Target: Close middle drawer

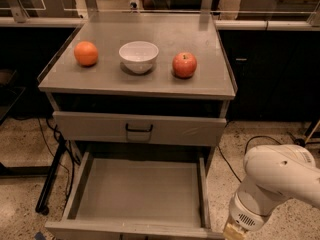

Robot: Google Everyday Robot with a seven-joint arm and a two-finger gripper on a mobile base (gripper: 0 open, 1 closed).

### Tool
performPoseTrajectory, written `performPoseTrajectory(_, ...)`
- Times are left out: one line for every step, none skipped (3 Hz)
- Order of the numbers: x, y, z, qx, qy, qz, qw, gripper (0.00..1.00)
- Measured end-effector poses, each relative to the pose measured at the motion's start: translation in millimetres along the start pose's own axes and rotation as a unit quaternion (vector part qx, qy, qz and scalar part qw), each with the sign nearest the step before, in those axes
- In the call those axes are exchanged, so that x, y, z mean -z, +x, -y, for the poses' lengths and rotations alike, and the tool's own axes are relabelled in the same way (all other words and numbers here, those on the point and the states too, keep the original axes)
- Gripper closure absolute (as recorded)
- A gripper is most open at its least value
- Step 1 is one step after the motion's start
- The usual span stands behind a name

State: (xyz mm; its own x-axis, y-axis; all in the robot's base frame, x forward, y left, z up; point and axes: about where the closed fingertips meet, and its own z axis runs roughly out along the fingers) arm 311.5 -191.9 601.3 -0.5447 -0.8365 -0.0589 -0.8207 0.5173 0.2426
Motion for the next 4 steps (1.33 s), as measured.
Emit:
performPoseTrajectory(-0.1,0.0,0.0,0.000,0.000,0.000,1.0000,1.00)
performPoseTrajectory(-26.6,0.9,2.2,-0.011,-0.013,0.014,0.9998,1.00)
performPoseTrajectory(-71.9,-12.7,10.2,-0.024,-0.041,0.049,0.9977,1.00)
performPoseTrajectory(-74.0,-12.7,10.0,-0.025,-0.043,0.049,0.9976,1.00)
